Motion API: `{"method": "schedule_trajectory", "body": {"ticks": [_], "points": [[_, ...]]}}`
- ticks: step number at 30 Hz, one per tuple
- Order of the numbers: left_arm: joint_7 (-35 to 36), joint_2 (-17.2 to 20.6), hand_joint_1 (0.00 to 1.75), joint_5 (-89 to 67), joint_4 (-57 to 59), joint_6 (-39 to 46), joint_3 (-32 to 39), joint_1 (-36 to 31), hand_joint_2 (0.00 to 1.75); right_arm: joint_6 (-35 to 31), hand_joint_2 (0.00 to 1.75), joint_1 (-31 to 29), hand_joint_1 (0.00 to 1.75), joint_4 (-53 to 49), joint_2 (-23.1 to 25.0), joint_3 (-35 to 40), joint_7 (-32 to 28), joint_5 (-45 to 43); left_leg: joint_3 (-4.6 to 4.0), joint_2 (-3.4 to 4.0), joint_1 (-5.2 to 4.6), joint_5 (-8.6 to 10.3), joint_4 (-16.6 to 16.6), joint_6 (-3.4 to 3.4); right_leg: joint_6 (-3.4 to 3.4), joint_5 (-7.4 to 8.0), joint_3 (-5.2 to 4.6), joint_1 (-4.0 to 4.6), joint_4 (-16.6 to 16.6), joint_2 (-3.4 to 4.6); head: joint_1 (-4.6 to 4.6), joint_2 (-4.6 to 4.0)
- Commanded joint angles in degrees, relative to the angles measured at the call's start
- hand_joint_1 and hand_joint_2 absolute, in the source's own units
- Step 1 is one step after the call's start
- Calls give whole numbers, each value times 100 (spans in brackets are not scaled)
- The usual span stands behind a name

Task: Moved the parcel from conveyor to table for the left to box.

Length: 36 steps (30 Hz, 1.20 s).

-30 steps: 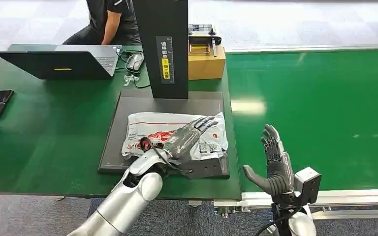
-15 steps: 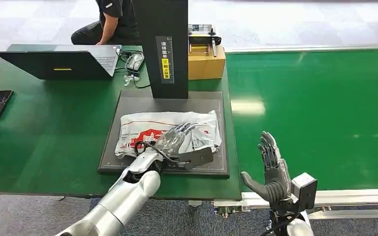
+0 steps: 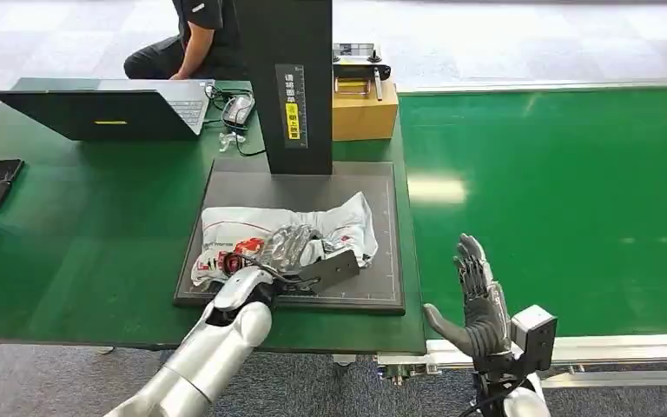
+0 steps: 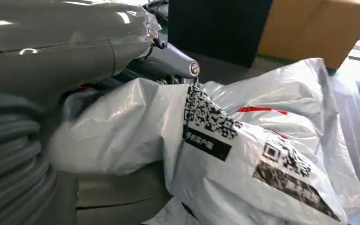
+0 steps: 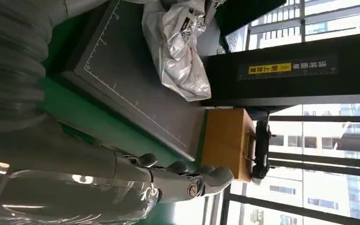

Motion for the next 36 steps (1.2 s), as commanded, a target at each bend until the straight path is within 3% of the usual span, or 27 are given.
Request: {"method": "schedule_trajectory", "body": {"ticks": [1, 4, 13, 19, 23, 31, 32, 33, 36], "points": [[-481, 381, 175, -154, -337, 465, -32, 252, 175, -6, 175, -132, 0, 371, -6, 178, -15, -67, 18, 21, 3, 3, -15, -20, 11, 10, 10, -1, -14, 28, 2, 0], [-297, 569, 175, -469, -429, 1011, 213, 293, 175, -10, 175, -107, 0, 357, -19, 182, -34, -99, 10, 17, 3, 0, -8, -13, 6, 6, 4, 0, -7, 21, 0, 0], [-254, 1027, 175, -832, -474, 2074, 2111, 108, 175, -92, 175, 82, 0, 46, 9, 69, 51, -224, 8, 20, 8, 5, -9, -25, 5, 8, -3, 5, -4, 28, 0, 0], [525, 1405, 175, -1422, -331, 2111, 3127, -122, 175, -54, 175, -23, 0, 169, 9, 142, 55, -208, 3, 14, 14, 5, -3, -25, 6, 5, -4, 12, 0, 22, 0, 0], [585, 1618, 175, -1606, 3, 2214, 3718, -299, 175, -124, 175, -43, 0, 145, -9, 172, 63, -189, 2, 21, 14, 5, -2, -24, 4, 6, -5, 12, 2, 29, 0, 0], [297, 1816, 175, -1683, 454, 2488, 4148, -549, 175, -156, 175, 53, 0, 89, 37, 101, 77, -234, 4, 4, 12, 7, -5, -22, 4, 2, 1, 11, 0, 11, 0, 0], [198, 1823, 33, -1729, 472, 2576, 4105, -569, 175, -139, 175, 8, 0, 127, 30, 124, 77, -235, 7, 4, 13, 8, -8, -26, 7, 2, 4, 11, -3, 12, 0, 0], [195, 1821, 0, -1732, 476, 2572, 4100, -578, 175, -138, 175, -10, 0, 135, 32, 129, 77, -236, 1, -1, 12, 7, -4, -21, 4, 1, 0, 10, 1, 6, 0, 0], [-16, 1818, 0, -1690, 538, 2560, 4016, -649, 175, -127, 175, -123, 0, 229, -7, 161, 78, -244, -1, 0, 12, 10, -4, -23, 7, 3, -1, 9, 0, 8, 0, 0]]}}
